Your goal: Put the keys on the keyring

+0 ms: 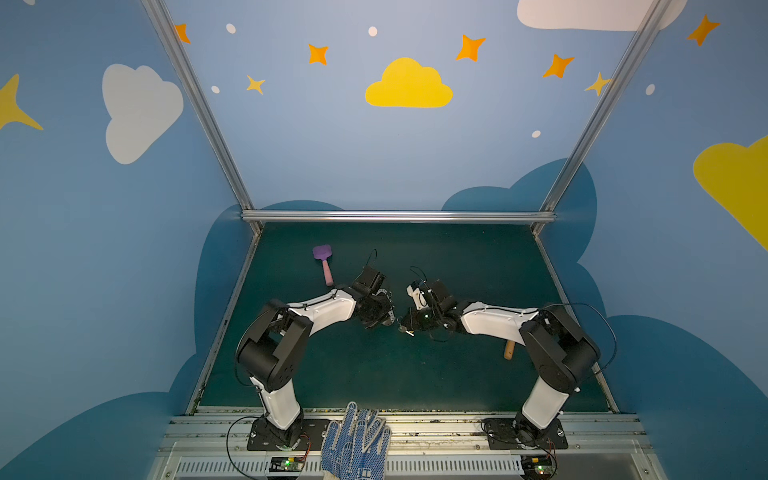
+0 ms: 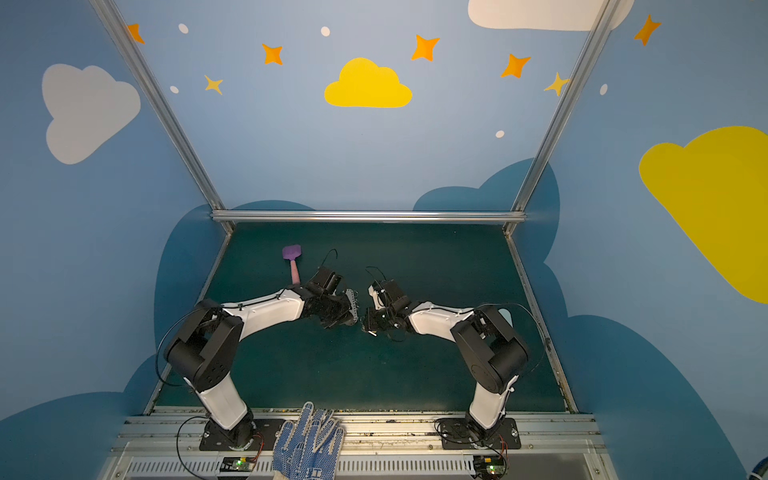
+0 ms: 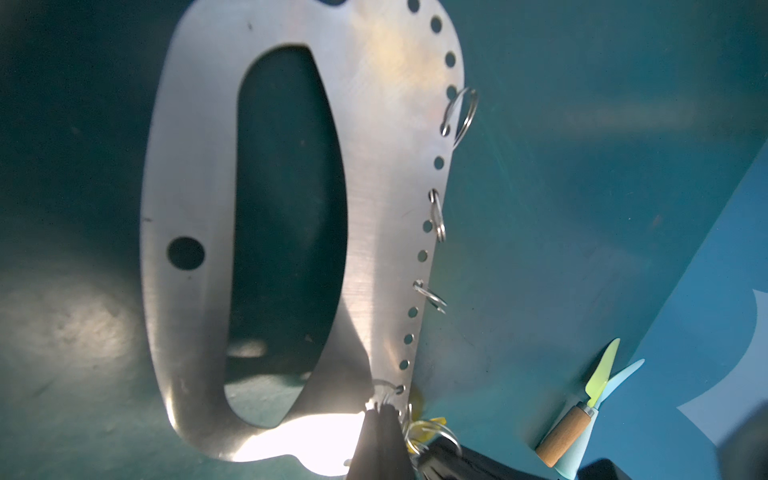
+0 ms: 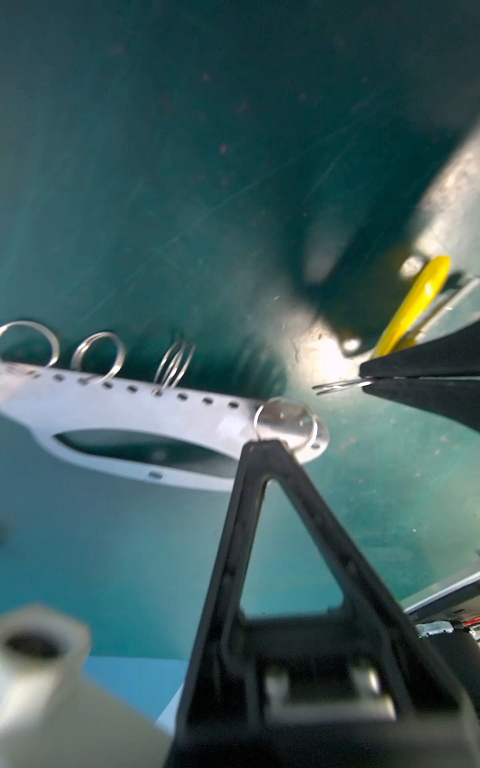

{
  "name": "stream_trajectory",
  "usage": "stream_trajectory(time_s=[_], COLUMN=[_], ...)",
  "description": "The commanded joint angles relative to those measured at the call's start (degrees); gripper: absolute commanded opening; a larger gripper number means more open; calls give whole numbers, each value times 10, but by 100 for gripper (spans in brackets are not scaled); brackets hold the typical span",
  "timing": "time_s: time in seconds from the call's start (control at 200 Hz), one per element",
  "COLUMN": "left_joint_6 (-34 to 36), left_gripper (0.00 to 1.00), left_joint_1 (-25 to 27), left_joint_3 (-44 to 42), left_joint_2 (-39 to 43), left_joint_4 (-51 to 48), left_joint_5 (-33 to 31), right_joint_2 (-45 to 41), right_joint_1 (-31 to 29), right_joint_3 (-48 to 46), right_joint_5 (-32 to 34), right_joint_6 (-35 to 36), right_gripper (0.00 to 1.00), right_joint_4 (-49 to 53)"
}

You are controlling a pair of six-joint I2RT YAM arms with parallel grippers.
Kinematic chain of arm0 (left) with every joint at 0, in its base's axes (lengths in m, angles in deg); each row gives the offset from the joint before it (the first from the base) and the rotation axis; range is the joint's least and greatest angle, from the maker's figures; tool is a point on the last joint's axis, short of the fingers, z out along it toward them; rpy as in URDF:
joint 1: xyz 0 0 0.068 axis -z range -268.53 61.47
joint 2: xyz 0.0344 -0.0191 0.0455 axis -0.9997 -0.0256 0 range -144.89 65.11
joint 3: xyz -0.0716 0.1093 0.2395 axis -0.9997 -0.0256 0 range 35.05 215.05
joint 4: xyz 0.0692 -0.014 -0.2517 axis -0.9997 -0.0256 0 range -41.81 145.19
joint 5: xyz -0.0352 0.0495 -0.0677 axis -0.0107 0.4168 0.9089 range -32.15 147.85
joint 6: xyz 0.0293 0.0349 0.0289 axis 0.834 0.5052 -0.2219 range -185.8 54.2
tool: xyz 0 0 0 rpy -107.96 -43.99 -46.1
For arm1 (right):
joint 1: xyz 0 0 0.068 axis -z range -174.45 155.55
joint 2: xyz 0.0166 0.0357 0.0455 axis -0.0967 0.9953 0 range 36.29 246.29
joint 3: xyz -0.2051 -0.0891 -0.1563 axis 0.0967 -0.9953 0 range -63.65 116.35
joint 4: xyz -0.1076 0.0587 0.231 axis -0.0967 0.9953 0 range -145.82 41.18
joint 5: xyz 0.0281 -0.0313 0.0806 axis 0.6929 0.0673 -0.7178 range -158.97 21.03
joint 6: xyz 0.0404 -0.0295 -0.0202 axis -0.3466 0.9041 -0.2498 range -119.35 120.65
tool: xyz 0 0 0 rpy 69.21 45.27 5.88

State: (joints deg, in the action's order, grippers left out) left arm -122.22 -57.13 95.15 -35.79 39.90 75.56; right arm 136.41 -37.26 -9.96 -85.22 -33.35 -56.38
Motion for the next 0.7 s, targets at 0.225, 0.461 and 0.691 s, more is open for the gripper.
stream_trajectory(time_s=[0.225,0.461,0.691], left_joint_6=[-3,-2,-3], left_gripper=[4,4,4], left_joint_1=[0,1,1], left_joint_3=[6,10,13], left_joint_2=[12,13,13], left_joint_4=[0,-4,-4], left_joint_5=[0,-1,0], right_joint_2=[-11,-6,3], right_joint_1=[-11,-19,-22], right_joint_3=[18,30,39], right_joint_5=[11,20,32], right_joint_6=[20,27,29], right_gripper=[0,0,0], right_joint_4=[1,12,27])
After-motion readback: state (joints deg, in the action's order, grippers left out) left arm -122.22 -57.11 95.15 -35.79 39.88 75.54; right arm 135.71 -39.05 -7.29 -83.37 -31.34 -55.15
